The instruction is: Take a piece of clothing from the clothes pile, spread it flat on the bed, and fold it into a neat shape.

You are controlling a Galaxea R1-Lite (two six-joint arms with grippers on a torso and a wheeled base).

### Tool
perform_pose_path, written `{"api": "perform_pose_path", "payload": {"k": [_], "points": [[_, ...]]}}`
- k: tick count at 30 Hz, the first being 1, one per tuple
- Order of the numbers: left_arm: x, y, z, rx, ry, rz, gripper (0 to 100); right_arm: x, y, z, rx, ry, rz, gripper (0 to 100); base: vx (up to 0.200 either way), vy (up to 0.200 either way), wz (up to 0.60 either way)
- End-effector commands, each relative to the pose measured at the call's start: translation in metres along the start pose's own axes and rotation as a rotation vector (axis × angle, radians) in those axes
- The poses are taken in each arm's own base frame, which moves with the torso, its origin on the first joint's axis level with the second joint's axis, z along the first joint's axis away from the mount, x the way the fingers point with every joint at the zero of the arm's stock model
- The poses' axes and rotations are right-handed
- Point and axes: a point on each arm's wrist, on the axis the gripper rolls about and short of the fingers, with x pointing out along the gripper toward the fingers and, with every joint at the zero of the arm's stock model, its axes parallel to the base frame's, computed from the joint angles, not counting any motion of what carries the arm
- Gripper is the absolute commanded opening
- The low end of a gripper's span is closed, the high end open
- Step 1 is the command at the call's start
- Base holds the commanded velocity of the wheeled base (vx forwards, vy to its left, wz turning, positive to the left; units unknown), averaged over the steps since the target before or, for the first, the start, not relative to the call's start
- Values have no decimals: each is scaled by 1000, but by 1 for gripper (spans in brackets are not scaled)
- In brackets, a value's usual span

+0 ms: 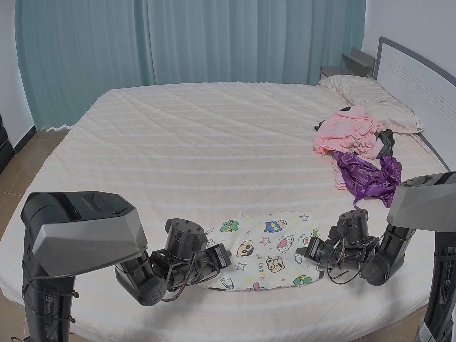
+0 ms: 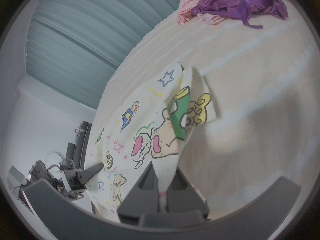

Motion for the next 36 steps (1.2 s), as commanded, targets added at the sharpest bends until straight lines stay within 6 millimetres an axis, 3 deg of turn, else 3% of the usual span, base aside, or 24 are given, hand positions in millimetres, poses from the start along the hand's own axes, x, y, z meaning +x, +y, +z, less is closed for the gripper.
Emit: {"api": "perform_pose_path", "payload": {"k": [1,7,13,36], "points": [[-14,-4,3,-13,-18,-5,0,-4,-2,0,29,-11,1,0,0,0,0],[-18,-7,4,-46,-25,-11,0,-13,-1,-1,43,-38,21,0,0,0,0],[-23,-8,4,-52,-23,-15,0,-25,5,2,43,-60,42,0,0,-200,0],[-26,-11,5,-51,-28,-20,0,-26,2,7,52,-78,32,0,0,-200,0]]}}
